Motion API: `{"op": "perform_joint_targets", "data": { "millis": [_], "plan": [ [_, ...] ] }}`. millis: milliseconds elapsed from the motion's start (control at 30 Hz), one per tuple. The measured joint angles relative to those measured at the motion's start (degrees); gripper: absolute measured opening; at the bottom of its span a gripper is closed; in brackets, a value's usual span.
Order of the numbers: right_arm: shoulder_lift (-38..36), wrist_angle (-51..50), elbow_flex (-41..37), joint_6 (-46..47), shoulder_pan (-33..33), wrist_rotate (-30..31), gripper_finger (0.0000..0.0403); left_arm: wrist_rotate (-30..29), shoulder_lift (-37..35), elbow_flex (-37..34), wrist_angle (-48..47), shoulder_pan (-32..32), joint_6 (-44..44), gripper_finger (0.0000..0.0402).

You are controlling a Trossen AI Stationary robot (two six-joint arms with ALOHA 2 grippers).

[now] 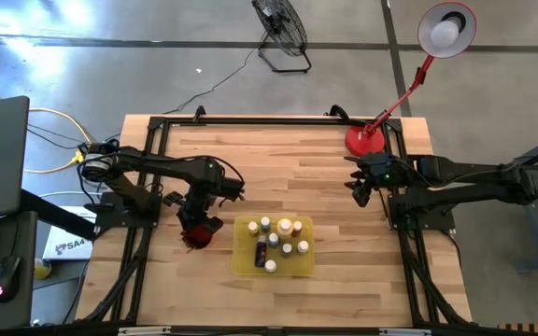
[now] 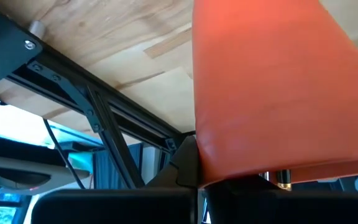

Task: Pick & Place Paint Supplies
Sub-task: Adjust the orange cup

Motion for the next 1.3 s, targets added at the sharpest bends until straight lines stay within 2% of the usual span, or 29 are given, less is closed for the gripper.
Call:
{"op": "perform_joint_targets", "data": {
  "millis": [267, 533, 800, 1300],
  "plan": [
    [0.00, 0.18, 0.00, -0.02, 0.01, 0.00, 0.0174, 1.39, 0.00, -2.82, 0.59, 0.02, 0.07, 0.0000],
    [0.00, 0.18, 0.00, 0.00, 0.01, 0.00, 0.0174, 2.68, 0.02, -5.74, 7.45, 0.00, 0.07, 0.0000],
    [0.02, 0.18, 0.00, 0.00, -0.01, 0.00, 0.0174, 4.10, 0.02, -8.00, 7.52, 0.00, 0.07, 0.0000],
    [0.00, 0.18, 0.00, -1.42, -0.01, 0.46, 0.0174, 3.99, 0.02, -8.09, 9.22, 0.00, 0.09, 0.0000]
  ]
}}
